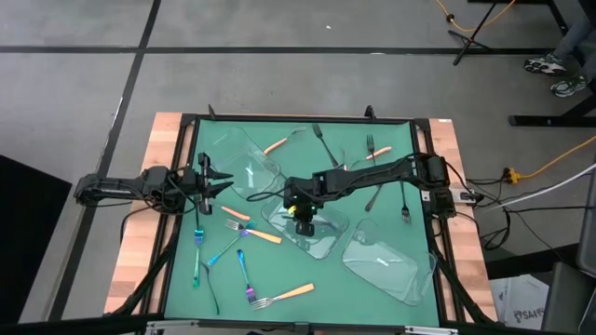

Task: Sort silverware by color (type)
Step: Put the blue fork into the center transparent bin

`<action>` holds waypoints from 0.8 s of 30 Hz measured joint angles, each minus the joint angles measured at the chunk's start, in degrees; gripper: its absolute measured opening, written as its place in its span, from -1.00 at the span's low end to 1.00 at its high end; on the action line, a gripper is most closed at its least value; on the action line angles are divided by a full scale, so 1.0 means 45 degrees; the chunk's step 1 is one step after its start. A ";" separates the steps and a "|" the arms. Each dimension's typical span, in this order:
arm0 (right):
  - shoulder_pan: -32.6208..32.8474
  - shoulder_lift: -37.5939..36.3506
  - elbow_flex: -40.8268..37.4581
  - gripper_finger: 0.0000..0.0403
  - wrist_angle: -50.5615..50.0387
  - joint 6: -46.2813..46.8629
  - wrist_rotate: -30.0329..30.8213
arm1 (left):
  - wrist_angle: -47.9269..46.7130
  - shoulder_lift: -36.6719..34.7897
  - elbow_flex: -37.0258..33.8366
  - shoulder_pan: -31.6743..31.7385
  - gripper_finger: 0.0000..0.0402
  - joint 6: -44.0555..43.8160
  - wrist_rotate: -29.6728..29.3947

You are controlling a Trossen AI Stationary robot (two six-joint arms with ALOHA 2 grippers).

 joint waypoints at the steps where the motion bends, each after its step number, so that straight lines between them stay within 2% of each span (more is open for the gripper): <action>1: 0.0000 0.0029 0.0000 -1.00 -0.0028 -0.0002 0.0046 | 0.0000 -0.0004 0.0004 -0.0004 -0.57 0.0000 0.0000; 24: 0.0000 0.0119 0.0000 -0.99 0.0138 -0.0007 0.0190 | 0.0000 -0.0004 0.0005 -0.0004 -0.57 -0.0010 0.0000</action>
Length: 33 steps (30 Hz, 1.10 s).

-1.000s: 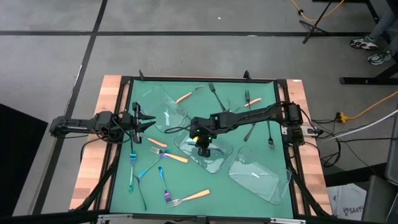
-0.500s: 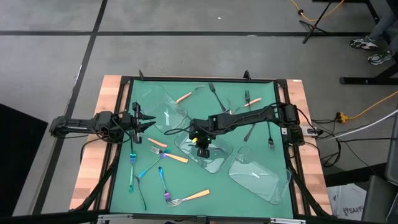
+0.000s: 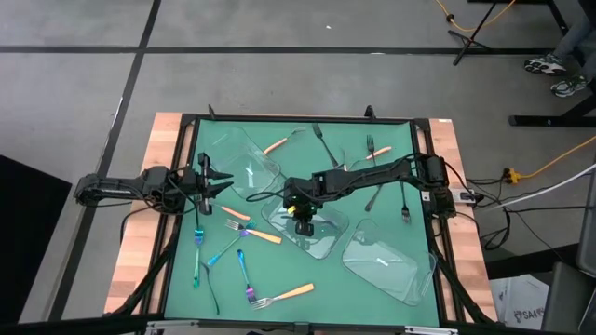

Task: Sort silverware by color (type)
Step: Put the blue fork into the center transparent bin

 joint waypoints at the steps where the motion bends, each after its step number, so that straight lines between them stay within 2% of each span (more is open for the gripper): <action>1: 0.0000 0.0000 0.0000 -0.99 0.0000 0.0000 0.0000 | 0.0000 0.0002 -0.0005 0.0005 -0.57 0.0005 0.0000; 10: 0.0000 0.0000 0.0000 -0.96 -0.0001 0.0005 0.0005 | 0.0000 0.0005 -0.0005 0.0000 -0.57 0.0000 0.0000; 21: 0.0000 0.0000 0.0000 -0.52 0.0002 0.0005 0.0010 | 0.0000 0.0005 0.0000 0.0005 -0.57 -0.0010 0.0000; 33: 0.0010 -0.0473 0.0000 -0.52 -0.0002 0.0005 0.0018 | 0.0928 0.0002 -0.0005 0.0005 -0.57 -0.1068 0.0658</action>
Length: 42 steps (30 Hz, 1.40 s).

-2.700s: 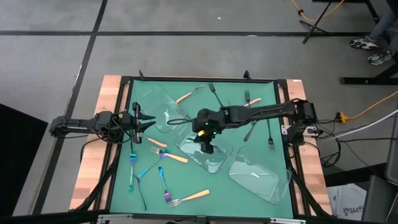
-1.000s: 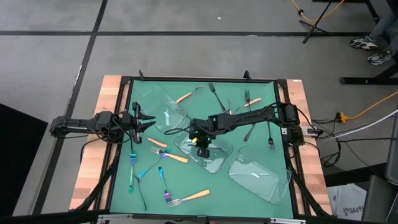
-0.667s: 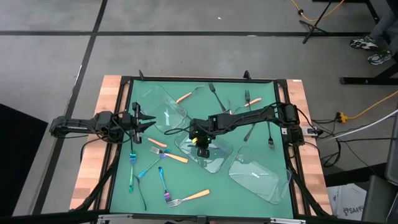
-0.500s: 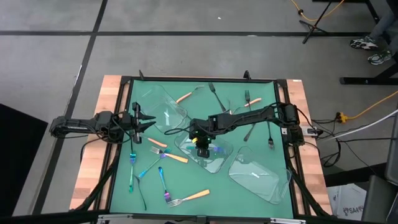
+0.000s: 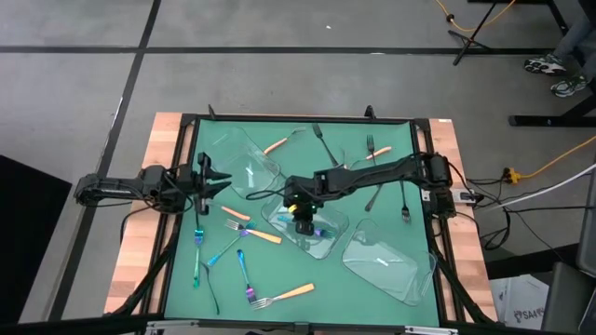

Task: Sort silverware by color (type)
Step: Put the blue fork into the center transparent bin, then put the yellow fork into the top transparent bin

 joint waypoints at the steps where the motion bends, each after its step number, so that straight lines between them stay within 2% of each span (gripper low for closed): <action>1: 0.0000 -0.0133 0.0000 -0.52 -0.0011 -0.0008 0.0095 | 0.0091 0.0003 0.0000 -0.0003 -0.57 -0.0051 0.0217; 5: 0.0000 -0.0727 0.0000 -0.52 -0.0013 -0.0022 0.0557 | 0.0315 0.0001 0.0000 -0.0002 -0.57 -0.0583 0.0715; 15: 0.0000 -0.2279 0.0000 -0.53 -0.0143 -0.0721 0.1533 | 0.0266 -0.0001 0.0045 0.0000 -0.57 -0.1740 0.0843; 24: 0.0000 -0.3399 0.0000 -0.53 -0.0655 -0.1048 0.2350 | -0.0739 0.0577 0.1412 0.0000 -0.56 -0.1706 0.0838; 28: 0.0000 -0.3733 0.0000 -0.53 -0.0824 -0.1079 0.2571 | -0.1437 0.1059 0.2116 -0.0005 -0.45 -0.1735 0.0838; 35: 0.0000 -0.4476 0.0000 -0.53 -0.1568 -0.1350 0.2751 | -0.1986 0.2170 0.3178 -0.0005 -0.13 -0.1797 0.0838; 42: 0.0000 -0.5455 0.0000 -0.53 -0.2163 -0.1360 0.3035 | -0.5390 0.4125 0.5196 0.0000 0.01 -0.2031 0.1093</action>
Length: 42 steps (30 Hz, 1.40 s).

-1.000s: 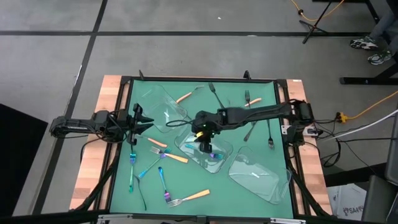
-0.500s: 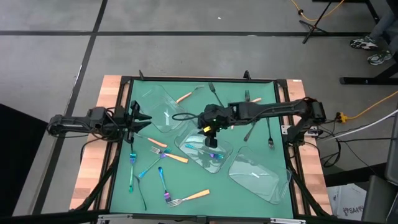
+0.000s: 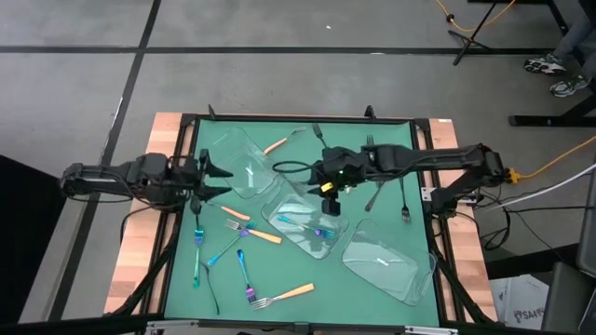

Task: Sort silverware by color (type)
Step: Put the yellow fork into the top transparent bin

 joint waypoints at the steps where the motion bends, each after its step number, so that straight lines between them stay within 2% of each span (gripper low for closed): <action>1: 0.0000 -0.0135 0.0000 -0.53 -0.0129 -0.0004 0.0068 | -0.0643 0.0341 0.0435 -0.0005 0.01 0.0000 0.0106; 8: 0.0000 -0.0951 0.0000 -0.53 -0.0613 -0.0216 0.0892 | -0.4448 0.2452 0.3075 0.0000 0.01 0.0000 0.0334; 15: -0.0015 -0.1832 0.0000 -0.53 -0.0995 -0.0680 0.1193 | -0.6602 0.3933 0.4518 -0.0005 0.01 0.0000 0.0470; 22: -0.0015 -0.2738 0.0000 -0.53 -0.1884 -0.0675 0.1926 | -0.8205 0.4971 0.4392 -0.0005 0.01 -0.0013 0.1025; 27: -0.0015 -0.2933 0.0000 -0.53 -0.1978 -0.0670 0.1955 | -0.8746 0.5706 0.4031 -0.0005 0.01 -0.0010 0.1062; 34: -0.0015 -0.2897 0.0000 -0.53 -0.2192 -0.0670 0.1955 | -0.8917 0.6621 0.3408 -0.0005 0.01 -0.0022 0.1043; 42: -0.0015 -0.2887 -0.0019 -0.53 -0.2182 -0.0668 0.1955 | -0.8813 0.7876 0.3396 -0.0005 0.01 -0.0039 0.1030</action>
